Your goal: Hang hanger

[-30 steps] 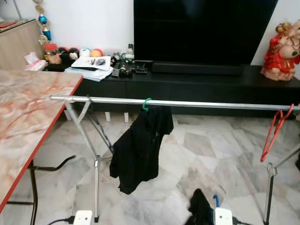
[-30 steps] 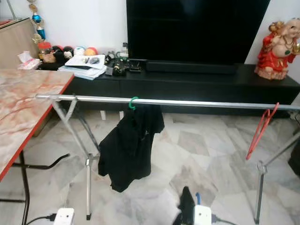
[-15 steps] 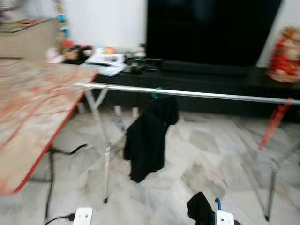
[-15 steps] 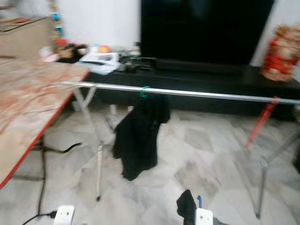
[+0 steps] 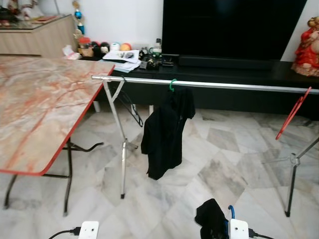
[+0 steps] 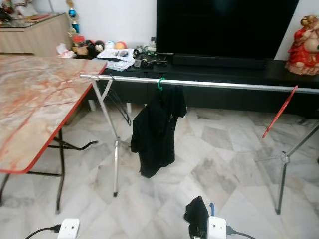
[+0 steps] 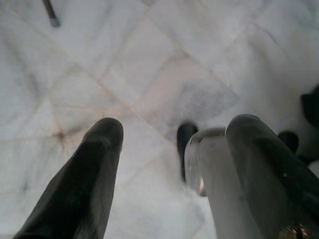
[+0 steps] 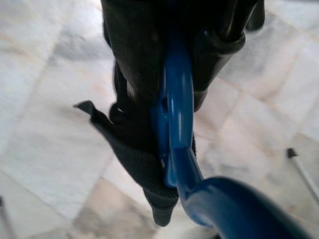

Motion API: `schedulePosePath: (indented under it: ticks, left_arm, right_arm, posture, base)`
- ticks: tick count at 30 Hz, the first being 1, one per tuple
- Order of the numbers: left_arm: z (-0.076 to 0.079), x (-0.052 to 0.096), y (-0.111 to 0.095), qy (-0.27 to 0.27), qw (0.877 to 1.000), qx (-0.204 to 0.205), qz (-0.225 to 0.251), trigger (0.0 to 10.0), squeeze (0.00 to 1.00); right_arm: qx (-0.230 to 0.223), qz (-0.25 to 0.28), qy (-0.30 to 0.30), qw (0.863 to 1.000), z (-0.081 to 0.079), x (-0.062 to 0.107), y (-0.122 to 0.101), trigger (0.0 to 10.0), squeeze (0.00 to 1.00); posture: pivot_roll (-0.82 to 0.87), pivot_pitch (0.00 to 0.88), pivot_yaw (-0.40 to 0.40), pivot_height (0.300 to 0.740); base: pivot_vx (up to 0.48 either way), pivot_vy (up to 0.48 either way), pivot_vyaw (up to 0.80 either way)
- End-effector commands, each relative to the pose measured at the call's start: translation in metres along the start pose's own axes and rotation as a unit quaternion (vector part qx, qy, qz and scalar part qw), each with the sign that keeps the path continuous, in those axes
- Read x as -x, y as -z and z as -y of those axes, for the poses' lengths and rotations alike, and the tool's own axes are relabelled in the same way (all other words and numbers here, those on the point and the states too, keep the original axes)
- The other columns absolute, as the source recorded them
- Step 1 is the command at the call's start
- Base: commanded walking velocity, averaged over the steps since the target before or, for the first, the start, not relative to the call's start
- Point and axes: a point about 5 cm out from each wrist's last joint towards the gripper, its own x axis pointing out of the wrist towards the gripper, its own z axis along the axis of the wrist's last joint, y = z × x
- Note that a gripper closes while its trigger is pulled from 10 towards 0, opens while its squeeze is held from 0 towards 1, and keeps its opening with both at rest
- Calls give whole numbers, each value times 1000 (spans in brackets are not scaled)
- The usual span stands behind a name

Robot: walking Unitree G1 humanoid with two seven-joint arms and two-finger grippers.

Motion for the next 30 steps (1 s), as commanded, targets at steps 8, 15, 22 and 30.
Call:
schedulePosePath:
  ticks: [8,15,22,30]
  left_arm:
    - [-7,0,-2,-8,1000,5,0,10000,0]
    - [-7,0,-2,-8,1000,4,0,10000,0]
    - [-7,0,-3,-9,1000,4,1,10000,0]
    - [-7,0,-3,-9,1000,4,2,10000,0]
  right_arm:
    - [-14,0,-14,1000,-13,0,0,10000,0]
    - [-14,0,-13,1000,-13,0,1,10000,0]
    - [-15,0,-14,1000,-14,-1,0,10000,0]
    - [-14,-1,-14,1000,-14,-1,1,10000,0]
  posture:
    - [101,15,-13,740]
    - [101,16,-13,740]
    - [106,18,-12,740]
    - [108,19,-13,740]
  base:
    - [-261,0,0]
    - [-261,0,0]
    - [-265,0,0]
    - [-264,0,0]
